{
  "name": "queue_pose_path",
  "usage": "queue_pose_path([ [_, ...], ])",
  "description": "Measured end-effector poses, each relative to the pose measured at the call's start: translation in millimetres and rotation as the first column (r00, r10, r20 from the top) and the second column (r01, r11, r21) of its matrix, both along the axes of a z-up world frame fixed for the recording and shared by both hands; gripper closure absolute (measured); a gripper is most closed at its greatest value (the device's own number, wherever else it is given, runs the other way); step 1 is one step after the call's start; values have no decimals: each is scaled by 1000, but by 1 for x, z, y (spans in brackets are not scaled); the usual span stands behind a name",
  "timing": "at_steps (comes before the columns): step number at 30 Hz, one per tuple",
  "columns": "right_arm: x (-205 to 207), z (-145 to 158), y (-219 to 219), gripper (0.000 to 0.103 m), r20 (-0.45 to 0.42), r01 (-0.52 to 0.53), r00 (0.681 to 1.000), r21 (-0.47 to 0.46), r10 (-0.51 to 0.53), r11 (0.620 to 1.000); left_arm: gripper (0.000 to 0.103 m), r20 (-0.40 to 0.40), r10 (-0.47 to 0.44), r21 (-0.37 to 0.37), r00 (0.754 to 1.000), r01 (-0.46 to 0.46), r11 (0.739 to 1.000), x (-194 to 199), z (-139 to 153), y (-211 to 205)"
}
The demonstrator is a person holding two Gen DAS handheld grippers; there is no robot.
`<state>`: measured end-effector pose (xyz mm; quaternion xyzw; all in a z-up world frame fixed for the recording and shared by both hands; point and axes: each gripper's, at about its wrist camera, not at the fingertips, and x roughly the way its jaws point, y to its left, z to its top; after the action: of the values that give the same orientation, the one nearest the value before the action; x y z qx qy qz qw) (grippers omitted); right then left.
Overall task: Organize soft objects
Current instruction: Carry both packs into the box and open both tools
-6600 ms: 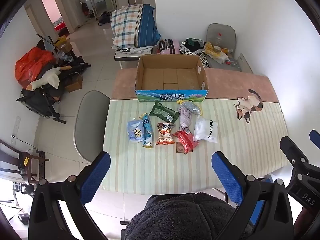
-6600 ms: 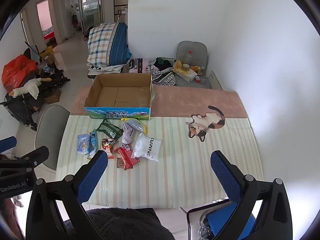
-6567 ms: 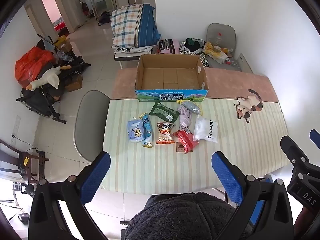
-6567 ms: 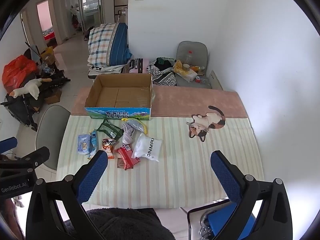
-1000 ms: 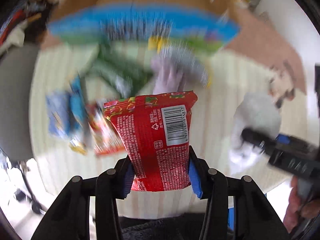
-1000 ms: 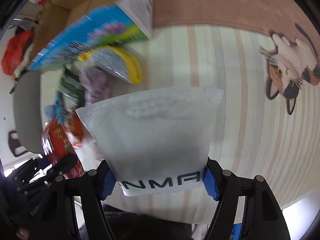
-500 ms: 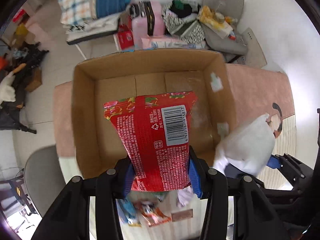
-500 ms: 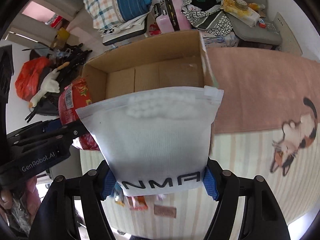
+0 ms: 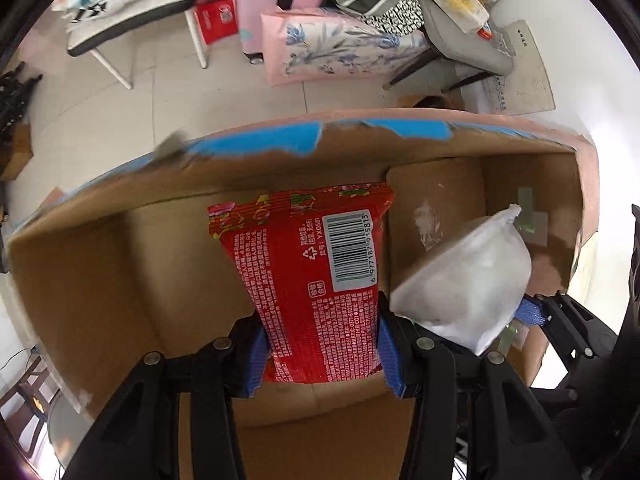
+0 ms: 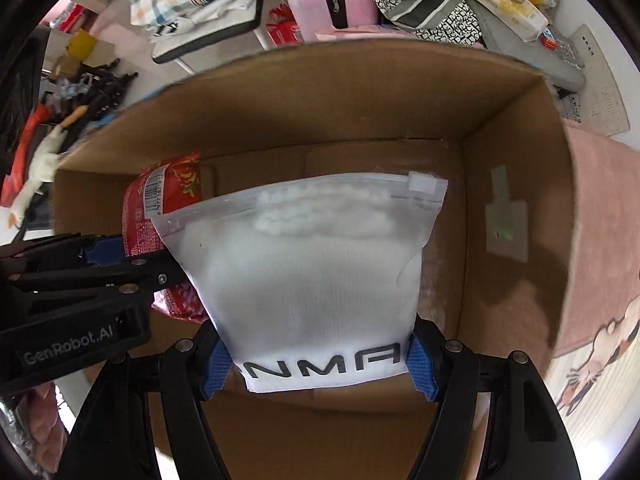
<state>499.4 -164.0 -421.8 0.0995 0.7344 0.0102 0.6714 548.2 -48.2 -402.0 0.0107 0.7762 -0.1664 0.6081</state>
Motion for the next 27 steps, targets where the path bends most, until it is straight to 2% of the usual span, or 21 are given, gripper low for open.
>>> queue_pose_path([
  [4,14,-15,-3,29,-13,8,1000,-21,-8,1000,59,-34,-32,-19,999,32,999,5,-15,-9],
  [8,24,-25,0,25,-22,5,1000,-37,-6,999,59,-55,-10,-7,998,9,1000,8,-23,-9],
  [10,27,-26,4,19,-26,-1,1000,-43,0,999,59,-75,11,-5,997,-12,1000,7,-23,-7],
  [11,28,-25,5,12,-30,2,1000,-36,-3,999,57,-70,13,3,997,-13,1000,7,-20,-6],
  [12,29,-23,7,7,-34,6,999,-36,-7,999,44,-48,8,22,999,-7,1000,7,-15,-5],
  [13,29,-19,8,7,-30,6,1000,-35,-7,999,28,-26,9,37,1000,-8,999,6,-10,-4],
  [18,26,14,21,0,2,-41,999,-74,42,996,9,19,42,33,999,-43,999,-3,22,9],
  [21,16,34,24,0,17,-69,997,-107,72,992,2,83,42,59,996,-47,997,-17,49,18],
  [27,-27,80,34,0,99,-71,992,-115,82,991,2,240,117,79,964,-140,987,-57,102,45],
])
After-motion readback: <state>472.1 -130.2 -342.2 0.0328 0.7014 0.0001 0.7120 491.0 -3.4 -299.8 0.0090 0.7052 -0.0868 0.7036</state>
